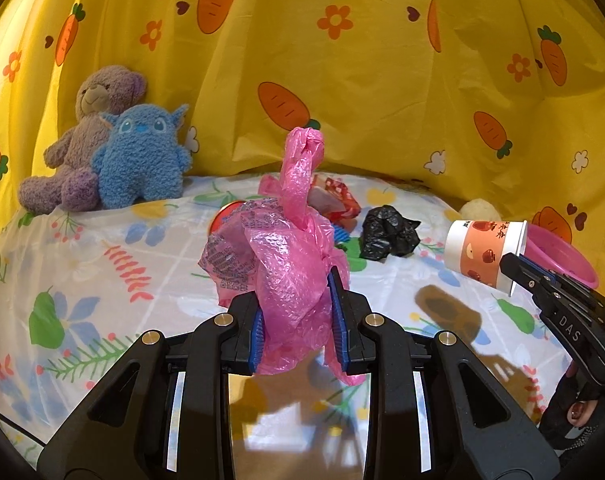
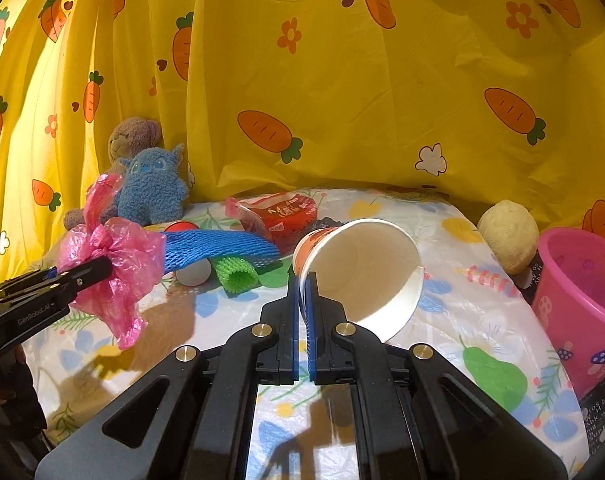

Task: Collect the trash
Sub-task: 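Carry the pink bag with the left tool while the right tool carries the cup over the bucket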

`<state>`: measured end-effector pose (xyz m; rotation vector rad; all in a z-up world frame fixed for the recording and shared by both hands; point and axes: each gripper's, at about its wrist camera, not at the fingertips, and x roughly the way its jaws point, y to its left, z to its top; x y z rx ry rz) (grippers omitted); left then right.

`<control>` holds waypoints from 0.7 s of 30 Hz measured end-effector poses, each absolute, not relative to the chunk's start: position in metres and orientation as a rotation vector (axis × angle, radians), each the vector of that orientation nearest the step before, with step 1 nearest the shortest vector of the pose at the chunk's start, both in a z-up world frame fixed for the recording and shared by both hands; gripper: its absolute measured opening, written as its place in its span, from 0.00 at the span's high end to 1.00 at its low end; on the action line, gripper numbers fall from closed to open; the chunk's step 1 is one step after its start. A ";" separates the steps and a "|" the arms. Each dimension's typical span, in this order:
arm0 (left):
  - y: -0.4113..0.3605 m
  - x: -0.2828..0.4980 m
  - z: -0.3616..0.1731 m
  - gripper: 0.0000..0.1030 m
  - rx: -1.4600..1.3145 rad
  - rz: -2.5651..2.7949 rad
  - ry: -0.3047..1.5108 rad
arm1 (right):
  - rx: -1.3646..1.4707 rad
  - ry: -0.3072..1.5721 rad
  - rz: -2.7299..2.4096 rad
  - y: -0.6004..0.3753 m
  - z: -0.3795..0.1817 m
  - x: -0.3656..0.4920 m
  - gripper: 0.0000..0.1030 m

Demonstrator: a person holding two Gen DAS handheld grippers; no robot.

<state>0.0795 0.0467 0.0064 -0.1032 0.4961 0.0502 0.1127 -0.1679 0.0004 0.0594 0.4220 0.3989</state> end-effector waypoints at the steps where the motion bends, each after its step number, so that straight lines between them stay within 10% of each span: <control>1: 0.041 0.080 0.007 0.74 -0.097 0.040 0.494 | 0.062 0.416 0.394 -0.171 0.002 0.110 0.96; 21: -0.099 0.114 0.028 0.74 0.016 -0.209 0.453 | 0.089 0.348 0.232 -0.258 0.014 0.081 0.96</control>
